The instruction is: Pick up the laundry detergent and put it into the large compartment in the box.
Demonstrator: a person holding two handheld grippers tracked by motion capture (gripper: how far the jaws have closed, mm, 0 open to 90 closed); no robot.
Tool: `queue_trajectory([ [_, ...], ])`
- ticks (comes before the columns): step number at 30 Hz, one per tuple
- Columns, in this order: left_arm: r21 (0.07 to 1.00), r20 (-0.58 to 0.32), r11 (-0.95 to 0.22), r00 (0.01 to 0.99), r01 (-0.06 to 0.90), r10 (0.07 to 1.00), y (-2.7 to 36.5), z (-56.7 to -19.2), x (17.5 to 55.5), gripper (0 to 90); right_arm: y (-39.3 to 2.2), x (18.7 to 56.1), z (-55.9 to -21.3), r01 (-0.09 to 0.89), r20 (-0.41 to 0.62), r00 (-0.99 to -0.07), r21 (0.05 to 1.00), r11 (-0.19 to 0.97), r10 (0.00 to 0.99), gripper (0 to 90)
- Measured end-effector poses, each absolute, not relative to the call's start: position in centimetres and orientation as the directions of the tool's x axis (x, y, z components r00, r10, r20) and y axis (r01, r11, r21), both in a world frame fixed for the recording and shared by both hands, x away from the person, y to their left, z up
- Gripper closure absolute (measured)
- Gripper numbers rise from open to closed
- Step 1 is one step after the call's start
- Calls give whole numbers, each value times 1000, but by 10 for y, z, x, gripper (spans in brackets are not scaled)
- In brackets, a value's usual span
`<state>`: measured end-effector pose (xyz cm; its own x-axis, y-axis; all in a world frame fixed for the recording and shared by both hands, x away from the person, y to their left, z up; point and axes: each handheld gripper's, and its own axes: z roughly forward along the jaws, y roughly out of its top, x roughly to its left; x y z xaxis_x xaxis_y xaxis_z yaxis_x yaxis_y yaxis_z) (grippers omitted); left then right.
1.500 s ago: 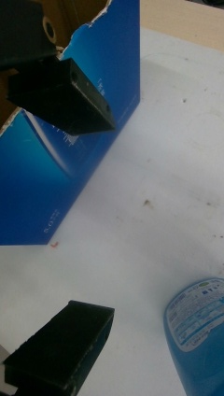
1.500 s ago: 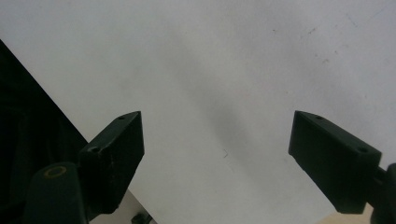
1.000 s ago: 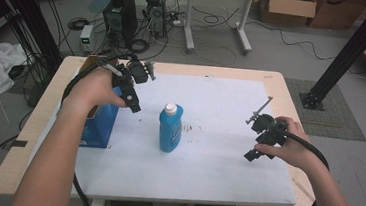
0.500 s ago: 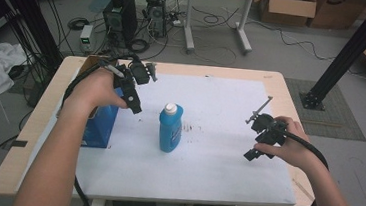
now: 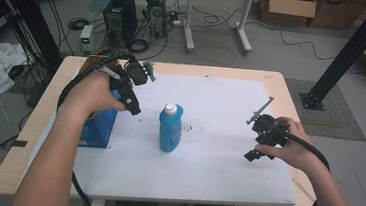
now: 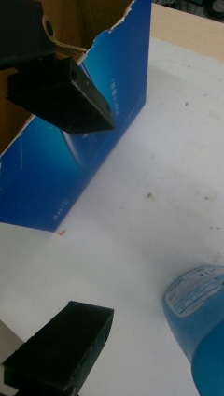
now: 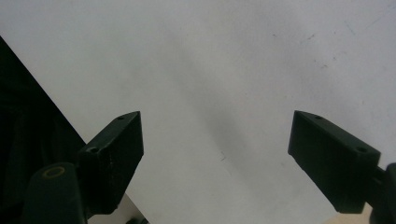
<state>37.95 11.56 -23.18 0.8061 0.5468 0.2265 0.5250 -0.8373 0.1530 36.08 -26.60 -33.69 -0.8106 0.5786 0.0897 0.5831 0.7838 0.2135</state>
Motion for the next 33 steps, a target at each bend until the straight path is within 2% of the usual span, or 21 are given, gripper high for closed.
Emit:
queue_trajectory([
  [12,175,208,-796,769,579,605,107,-226,365,113,-272,360,-336,569,88,-820,226,791,565,181],
  [21,189,215,-798,769,572,602,92,-221,356,113,-272,358,-335,563,85,-824,230,794,560,180],
  [33,248,172,-791,778,559,604,67,-217,350,116,-269,354,-334,548,80,-834,242,801,546,180],
])
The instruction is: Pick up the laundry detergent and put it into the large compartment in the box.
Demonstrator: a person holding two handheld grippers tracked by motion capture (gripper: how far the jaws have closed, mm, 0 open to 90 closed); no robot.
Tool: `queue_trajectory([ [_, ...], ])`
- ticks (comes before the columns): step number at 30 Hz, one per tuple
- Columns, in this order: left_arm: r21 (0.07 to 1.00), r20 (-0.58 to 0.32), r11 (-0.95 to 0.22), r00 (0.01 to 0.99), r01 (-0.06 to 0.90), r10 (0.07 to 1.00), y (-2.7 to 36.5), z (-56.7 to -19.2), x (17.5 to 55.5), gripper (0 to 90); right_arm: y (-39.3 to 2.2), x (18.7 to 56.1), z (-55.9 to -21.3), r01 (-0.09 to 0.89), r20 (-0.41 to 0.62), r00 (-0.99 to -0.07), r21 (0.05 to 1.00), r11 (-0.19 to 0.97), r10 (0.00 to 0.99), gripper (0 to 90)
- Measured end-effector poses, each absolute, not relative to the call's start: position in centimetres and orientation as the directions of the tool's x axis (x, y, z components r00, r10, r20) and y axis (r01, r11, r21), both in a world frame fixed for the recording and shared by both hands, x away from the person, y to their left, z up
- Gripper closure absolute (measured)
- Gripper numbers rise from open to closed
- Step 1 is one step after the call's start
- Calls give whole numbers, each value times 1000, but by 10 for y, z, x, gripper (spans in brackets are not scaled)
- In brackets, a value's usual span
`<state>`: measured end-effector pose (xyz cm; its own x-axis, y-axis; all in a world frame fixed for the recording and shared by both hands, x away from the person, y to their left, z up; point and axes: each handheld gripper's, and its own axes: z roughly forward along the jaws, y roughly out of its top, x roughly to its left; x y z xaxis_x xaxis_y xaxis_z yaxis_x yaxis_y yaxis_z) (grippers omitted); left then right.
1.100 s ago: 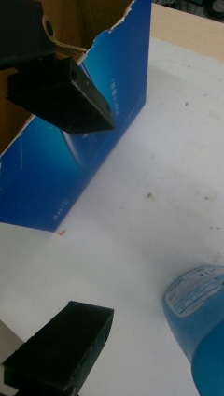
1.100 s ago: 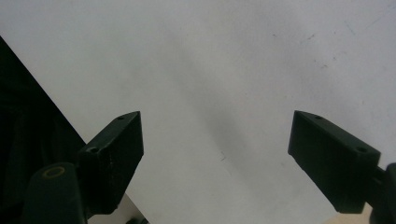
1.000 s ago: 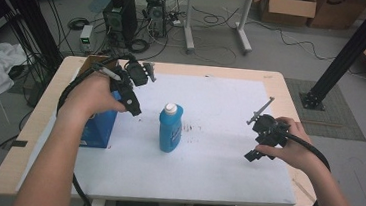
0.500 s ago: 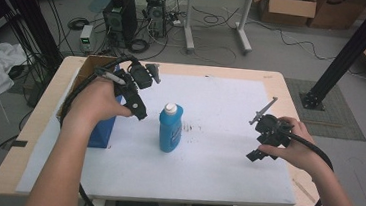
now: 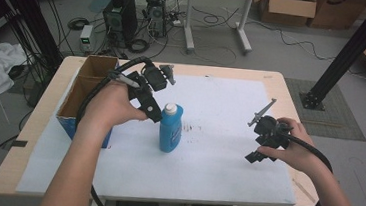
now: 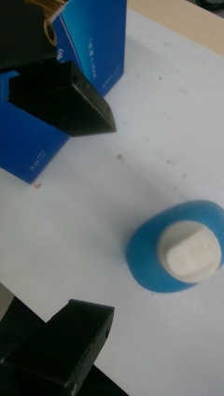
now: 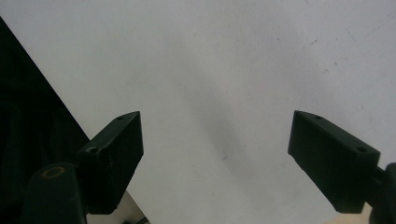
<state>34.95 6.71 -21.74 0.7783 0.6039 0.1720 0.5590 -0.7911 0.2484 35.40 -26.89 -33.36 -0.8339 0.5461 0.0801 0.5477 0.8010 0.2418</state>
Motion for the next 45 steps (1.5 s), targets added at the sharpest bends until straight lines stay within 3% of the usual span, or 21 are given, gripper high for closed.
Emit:
queue_trajectory([
  [24,266,143,-724,717,637,683,22,-240,365,101,-274,352,-335,552,80,-830,264,791,552,178],
  [45,225,128,-684,675,694,727,2,-266,377,98,-279,351,-340,557,85,-826,273,785,557,180],
])
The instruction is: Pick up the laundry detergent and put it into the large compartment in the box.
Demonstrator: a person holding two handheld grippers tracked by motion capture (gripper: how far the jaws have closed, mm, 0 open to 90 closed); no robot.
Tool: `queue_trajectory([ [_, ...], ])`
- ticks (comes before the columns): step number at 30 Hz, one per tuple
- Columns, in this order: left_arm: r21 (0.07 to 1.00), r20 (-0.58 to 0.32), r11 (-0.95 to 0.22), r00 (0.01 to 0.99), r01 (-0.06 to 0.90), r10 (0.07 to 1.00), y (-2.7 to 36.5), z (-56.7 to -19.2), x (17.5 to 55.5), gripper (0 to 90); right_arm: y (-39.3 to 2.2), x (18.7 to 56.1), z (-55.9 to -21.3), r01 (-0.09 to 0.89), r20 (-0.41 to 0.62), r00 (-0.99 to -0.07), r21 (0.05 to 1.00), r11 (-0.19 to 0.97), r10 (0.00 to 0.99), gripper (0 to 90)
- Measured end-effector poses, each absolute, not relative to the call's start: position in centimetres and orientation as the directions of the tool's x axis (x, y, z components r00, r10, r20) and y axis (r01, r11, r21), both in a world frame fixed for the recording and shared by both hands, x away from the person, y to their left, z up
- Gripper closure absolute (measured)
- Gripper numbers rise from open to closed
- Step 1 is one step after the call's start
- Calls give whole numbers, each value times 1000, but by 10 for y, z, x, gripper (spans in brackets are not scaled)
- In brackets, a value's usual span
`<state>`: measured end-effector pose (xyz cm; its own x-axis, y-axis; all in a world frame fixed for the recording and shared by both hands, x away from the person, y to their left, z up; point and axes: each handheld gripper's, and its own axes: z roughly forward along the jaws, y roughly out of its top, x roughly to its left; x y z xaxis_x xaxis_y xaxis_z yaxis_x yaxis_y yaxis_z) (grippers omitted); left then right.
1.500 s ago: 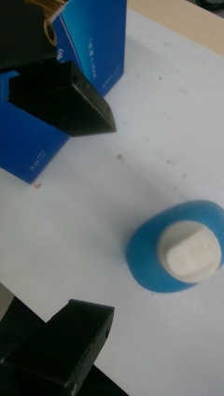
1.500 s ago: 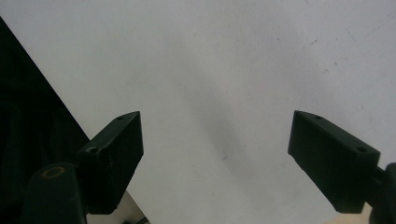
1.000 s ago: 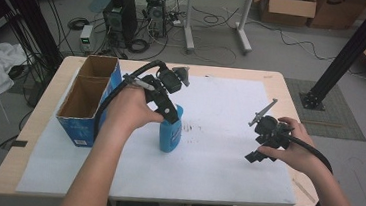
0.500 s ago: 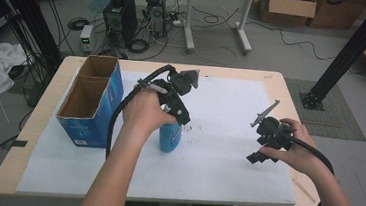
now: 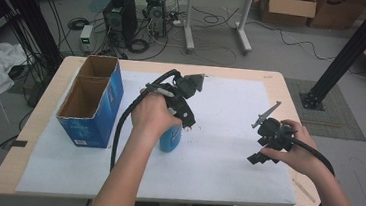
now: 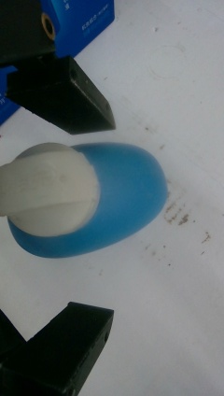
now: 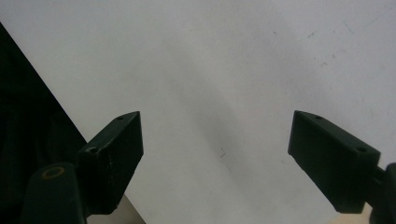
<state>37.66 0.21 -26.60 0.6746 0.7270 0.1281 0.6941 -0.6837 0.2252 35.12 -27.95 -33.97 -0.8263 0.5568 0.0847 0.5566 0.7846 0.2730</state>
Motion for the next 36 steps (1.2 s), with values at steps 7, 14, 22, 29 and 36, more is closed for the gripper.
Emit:
queue_trajectory([
  [7,201,129,-681,670,704,731,0,-275,379,109,-279,351,-340,558,86,-826,272,784,558,179],
  [14,202,135,-663,650,721,748,2,-279,382,107,-279,351,-342,557,87,-826,273,784,556,179],
  [22,198,135,-649,635,735,761,4,-283,387,108,-280,352,-343,558,89,-826,275,783,557,179],
  [29,186,137,-645,631,741,764,3,-286,389,109,-280,352,-345,563,94,-823,270,781,560,179],
  [36,179,137,-635,620,751,772,4,-287,391,117,-279,352,-346,557,92,-827,272,785,555,179],
])
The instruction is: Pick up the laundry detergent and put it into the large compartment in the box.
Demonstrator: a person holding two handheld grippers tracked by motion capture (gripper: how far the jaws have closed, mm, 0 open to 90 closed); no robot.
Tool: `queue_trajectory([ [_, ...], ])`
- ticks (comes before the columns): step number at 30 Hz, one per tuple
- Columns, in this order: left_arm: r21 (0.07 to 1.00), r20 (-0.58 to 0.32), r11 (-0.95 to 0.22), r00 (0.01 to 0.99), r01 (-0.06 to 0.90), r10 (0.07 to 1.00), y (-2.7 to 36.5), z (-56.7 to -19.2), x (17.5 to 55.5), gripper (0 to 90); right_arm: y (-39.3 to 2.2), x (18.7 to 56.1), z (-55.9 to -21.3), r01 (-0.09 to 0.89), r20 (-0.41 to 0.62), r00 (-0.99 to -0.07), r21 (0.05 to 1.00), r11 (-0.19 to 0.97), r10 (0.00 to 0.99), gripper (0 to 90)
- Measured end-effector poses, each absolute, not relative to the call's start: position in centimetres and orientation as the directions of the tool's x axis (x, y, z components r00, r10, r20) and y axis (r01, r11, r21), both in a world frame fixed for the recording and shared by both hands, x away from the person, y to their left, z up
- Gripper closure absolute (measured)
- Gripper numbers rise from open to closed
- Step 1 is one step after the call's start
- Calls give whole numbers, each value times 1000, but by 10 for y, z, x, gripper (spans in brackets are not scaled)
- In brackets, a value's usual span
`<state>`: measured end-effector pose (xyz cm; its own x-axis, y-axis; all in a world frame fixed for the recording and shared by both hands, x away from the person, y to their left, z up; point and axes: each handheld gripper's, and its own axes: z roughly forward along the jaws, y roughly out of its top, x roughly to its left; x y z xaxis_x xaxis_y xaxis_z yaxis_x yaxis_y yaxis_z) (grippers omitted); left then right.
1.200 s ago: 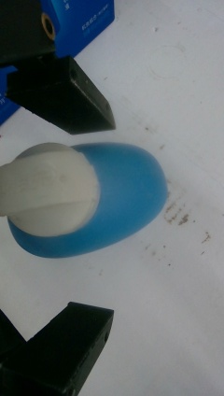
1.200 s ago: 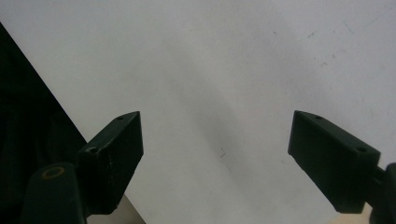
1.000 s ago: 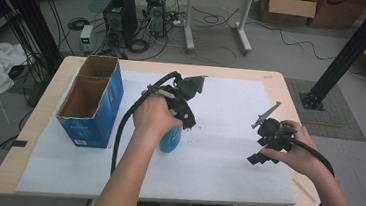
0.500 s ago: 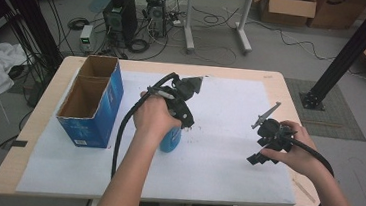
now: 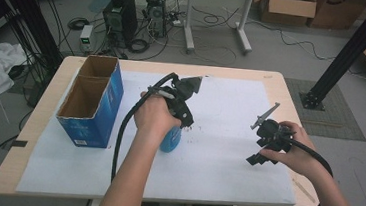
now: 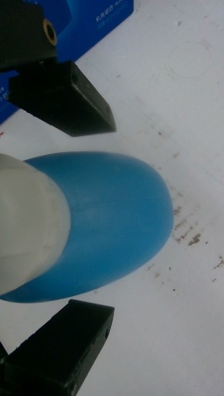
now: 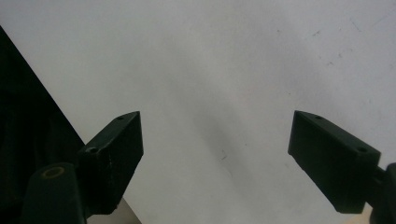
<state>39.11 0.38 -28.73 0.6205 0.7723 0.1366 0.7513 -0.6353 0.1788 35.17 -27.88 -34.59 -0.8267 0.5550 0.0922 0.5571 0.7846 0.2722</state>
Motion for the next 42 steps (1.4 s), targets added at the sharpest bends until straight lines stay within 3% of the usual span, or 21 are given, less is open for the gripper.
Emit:
queue_trajectory([
  [42,181,112,-604,594,776,797,8,-292,395,265,-275,353,-348,554,93,-829,262,790,551,180],
])
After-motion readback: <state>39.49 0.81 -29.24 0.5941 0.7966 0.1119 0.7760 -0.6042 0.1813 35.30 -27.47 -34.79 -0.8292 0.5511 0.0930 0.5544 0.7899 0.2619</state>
